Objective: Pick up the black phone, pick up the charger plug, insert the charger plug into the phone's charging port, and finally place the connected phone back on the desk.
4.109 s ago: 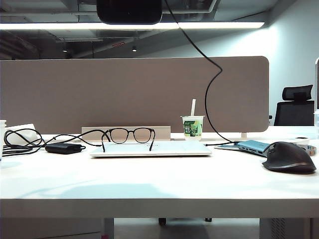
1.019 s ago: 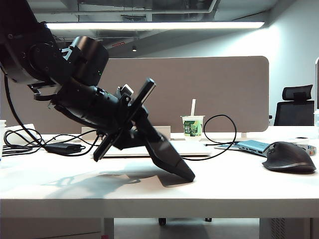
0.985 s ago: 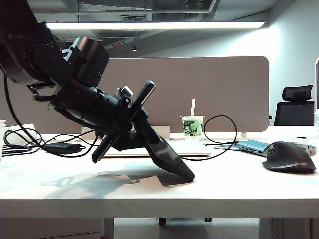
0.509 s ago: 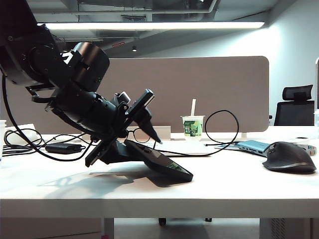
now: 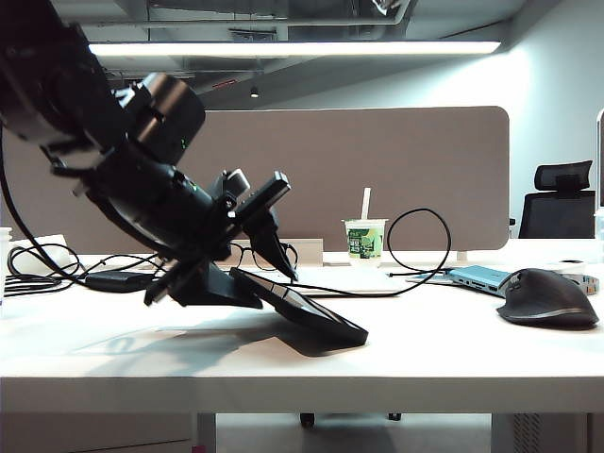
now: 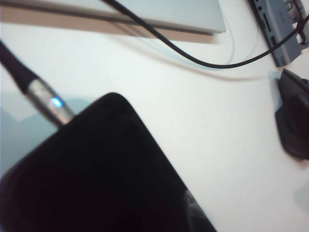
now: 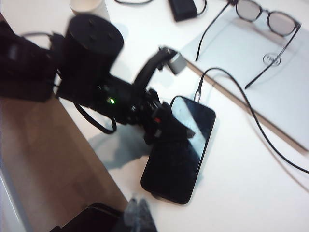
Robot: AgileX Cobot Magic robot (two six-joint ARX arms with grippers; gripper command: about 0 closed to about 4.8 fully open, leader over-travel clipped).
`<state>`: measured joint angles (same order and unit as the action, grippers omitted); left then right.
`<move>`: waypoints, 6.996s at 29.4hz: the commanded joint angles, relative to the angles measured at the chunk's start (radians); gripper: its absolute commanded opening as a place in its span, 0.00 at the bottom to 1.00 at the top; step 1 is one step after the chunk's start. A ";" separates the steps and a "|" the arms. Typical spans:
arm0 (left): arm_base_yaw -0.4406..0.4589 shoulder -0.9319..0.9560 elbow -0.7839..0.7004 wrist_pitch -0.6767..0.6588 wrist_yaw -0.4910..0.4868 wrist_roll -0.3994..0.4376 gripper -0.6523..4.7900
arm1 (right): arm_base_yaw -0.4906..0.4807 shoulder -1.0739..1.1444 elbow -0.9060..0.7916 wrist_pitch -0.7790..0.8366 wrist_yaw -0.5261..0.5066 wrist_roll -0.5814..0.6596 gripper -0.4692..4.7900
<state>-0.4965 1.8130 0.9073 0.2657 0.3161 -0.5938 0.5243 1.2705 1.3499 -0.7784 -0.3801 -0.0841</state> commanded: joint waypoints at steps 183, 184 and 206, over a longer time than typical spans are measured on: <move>0.481 -1.809 -0.900 -0.207 -0.304 0.582 0.11 | 0.167 -0.600 -0.836 0.580 0.584 0.028 0.08; 0.481 -1.809 -0.900 -0.207 -0.304 0.581 0.11 | 0.167 -0.600 -0.836 0.580 0.584 0.028 0.08; 0.480 -1.809 -0.900 -0.228 -0.304 0.582 0.11 | 0.167 -0.600 -0.836 0.580 0.584 0.028 0.08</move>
<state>-0.0177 0.0032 0.0078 0.0296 0.0078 -0.0124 0.6899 0.6724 0.5083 -0.2096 0.2054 -0.0601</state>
